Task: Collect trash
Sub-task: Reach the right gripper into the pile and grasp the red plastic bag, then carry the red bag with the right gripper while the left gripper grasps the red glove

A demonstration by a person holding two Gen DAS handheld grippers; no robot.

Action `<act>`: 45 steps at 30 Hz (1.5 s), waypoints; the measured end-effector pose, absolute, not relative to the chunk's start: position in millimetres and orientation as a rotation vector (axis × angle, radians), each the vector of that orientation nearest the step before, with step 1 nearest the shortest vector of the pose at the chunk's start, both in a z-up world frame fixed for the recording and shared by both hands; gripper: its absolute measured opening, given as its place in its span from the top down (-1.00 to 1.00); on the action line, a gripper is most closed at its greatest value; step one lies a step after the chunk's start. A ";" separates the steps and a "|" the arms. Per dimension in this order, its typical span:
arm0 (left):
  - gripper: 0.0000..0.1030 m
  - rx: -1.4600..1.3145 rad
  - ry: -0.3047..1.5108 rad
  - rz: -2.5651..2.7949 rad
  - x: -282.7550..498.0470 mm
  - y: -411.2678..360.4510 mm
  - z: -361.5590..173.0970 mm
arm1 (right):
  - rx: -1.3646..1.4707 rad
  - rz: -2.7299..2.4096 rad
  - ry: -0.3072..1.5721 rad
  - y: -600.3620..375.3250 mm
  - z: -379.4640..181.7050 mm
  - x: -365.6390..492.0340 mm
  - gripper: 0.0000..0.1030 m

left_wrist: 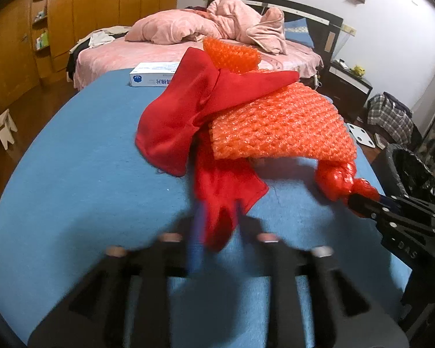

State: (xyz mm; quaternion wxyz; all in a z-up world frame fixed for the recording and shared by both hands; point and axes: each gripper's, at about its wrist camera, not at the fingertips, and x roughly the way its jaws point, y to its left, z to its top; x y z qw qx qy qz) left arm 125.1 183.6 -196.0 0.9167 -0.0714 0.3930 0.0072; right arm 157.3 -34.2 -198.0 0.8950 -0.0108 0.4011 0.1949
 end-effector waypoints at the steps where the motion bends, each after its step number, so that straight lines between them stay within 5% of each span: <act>1: 0.02 -0.151 0.804 0.024 126.2 184.5 -196.4 | -0.020 0.398 0.833 -36.5 -198.8 157.4 0.65; 7: 0.08 -0.167 0.838 0.014 140.1 183.3 -205.0 | -0.009 0.379 0.844 -45.8 -202.1 160.7 0.65; 9: 0.69 -0.164 0.862 -0.006 145.0 181.1 -209.3 | -0.011 0.380 0.843 -46.1 -201.9 160.9 0.65; 11: 0.92 -0.174 0.857 -0.024 145.5 180.8 -208.4 | -0.015 0.383 0.839 -46.3 -201.0 160.8 0.65; 45: 0.95 -0.184 0.411 -0.335 85.3 70.2 -23.3 | 0.103 0.268 0.600 -150.8 -90.7 121.2 0.65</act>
